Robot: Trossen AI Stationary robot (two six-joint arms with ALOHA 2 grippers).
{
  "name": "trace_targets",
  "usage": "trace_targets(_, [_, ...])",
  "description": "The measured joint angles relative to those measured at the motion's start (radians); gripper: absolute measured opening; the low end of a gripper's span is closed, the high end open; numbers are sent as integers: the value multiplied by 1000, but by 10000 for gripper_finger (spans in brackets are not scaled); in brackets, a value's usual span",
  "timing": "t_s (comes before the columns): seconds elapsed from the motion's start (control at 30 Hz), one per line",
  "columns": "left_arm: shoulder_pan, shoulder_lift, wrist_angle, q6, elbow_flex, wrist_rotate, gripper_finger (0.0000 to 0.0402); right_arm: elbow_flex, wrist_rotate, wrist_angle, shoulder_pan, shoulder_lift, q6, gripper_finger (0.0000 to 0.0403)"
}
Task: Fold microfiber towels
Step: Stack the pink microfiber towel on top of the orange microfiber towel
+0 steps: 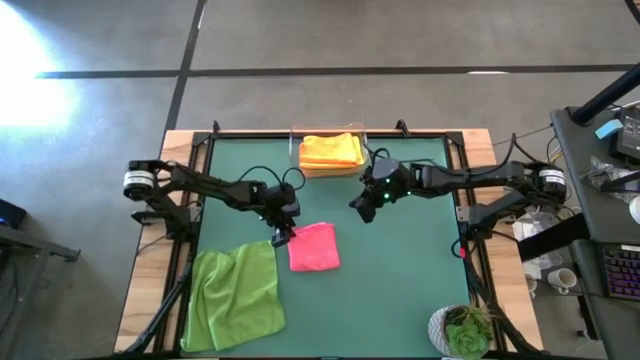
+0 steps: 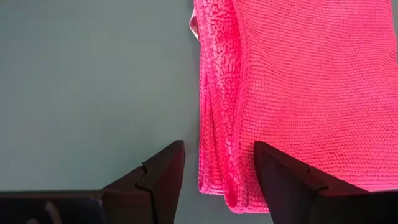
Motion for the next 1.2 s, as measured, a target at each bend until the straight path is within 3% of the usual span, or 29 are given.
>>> trace_targets(0.37, [-50, -1, -1, -19, 0, -25, 172, 53, -11, 1, 42, 136, 28, 13])
trace_targets(0.5, [-55, 0, -3, -14, 0, -29, 133, 127, -11, 1, 45, 201, 9, 13])
trace_targets(0.7, [-62, 2, -7, 50, -1, -23, 43, 265, -14, -71, 72, 300, -45, 16])
trace_targets(0.8, [-63, 2, -8, 81, -2, -18, 9, 347, -16, -207, 78, 345, -54, 34])
trace_targets(0.93, [-63, -1, -10, 114, -2, -18, 10, 437, -15, -368, 81, 394, -111, 74])
trace_targets(1.2, [-63, -28, -17, 186, -4, -28, 3, 493, -18, -351, 81, 480, -364, 143])
